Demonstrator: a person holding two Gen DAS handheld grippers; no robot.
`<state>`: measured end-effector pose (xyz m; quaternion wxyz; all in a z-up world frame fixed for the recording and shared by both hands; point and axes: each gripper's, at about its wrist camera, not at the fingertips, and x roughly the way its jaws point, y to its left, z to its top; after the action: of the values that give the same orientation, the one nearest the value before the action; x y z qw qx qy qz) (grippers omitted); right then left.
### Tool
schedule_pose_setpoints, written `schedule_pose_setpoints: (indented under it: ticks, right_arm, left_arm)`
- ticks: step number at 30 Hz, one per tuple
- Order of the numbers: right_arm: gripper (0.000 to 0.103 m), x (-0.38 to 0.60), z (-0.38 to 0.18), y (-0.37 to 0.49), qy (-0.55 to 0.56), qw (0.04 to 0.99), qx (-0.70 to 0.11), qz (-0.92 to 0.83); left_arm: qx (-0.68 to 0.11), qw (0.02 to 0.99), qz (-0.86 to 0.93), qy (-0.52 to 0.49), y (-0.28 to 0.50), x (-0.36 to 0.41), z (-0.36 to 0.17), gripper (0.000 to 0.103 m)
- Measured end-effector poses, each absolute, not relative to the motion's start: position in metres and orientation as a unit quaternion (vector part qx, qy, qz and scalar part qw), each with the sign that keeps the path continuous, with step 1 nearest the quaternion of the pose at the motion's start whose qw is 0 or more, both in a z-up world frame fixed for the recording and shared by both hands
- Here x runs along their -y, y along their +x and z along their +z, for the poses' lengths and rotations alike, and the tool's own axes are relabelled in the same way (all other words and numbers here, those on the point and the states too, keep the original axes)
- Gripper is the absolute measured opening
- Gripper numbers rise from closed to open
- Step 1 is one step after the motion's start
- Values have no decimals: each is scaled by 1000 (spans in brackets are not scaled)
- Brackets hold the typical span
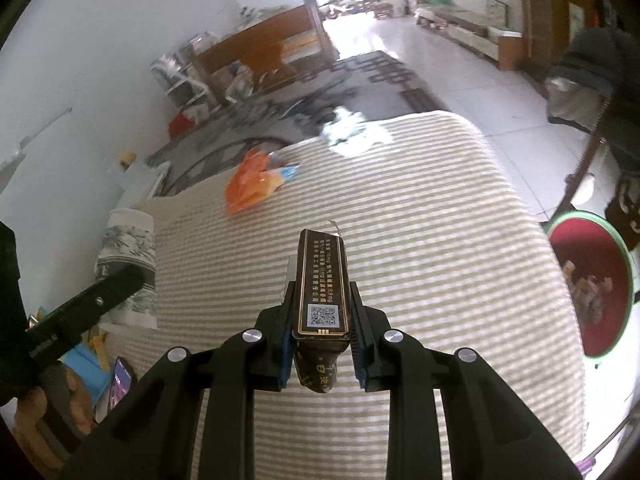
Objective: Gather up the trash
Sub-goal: 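Carry the paper cup and snack box toward the red bin, then open both tools over the red bin to drop cup and box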
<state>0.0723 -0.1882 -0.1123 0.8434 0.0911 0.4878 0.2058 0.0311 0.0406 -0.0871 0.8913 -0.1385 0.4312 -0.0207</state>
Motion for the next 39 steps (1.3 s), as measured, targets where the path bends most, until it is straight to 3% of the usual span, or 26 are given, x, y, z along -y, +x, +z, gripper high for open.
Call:
schedule_pose_setpoints:
  ticks: [13, 35, 37, 39]
  right_arm:
    - [23, 269, -109, 79, 122, 855, -478, 161]
    - [25, 517, -148, 102, 259, 832, -491, -7]
    - [25, 522, -151, 102, 262, 830, -492, -9]
    - [25, 525, -154, 105, 259, 830, -494, -8]
  left_arm:
    - [-429, 892, -71, -125, 49, 38, -75, 66]
    - [-493, 828, -263, -52, 132, 292, -113, 67]
    - [-495, 825, -268, -51, 134, 302, -115, 69]
    - [-494, 826, -267, -50, 135, 306, -116, 82]
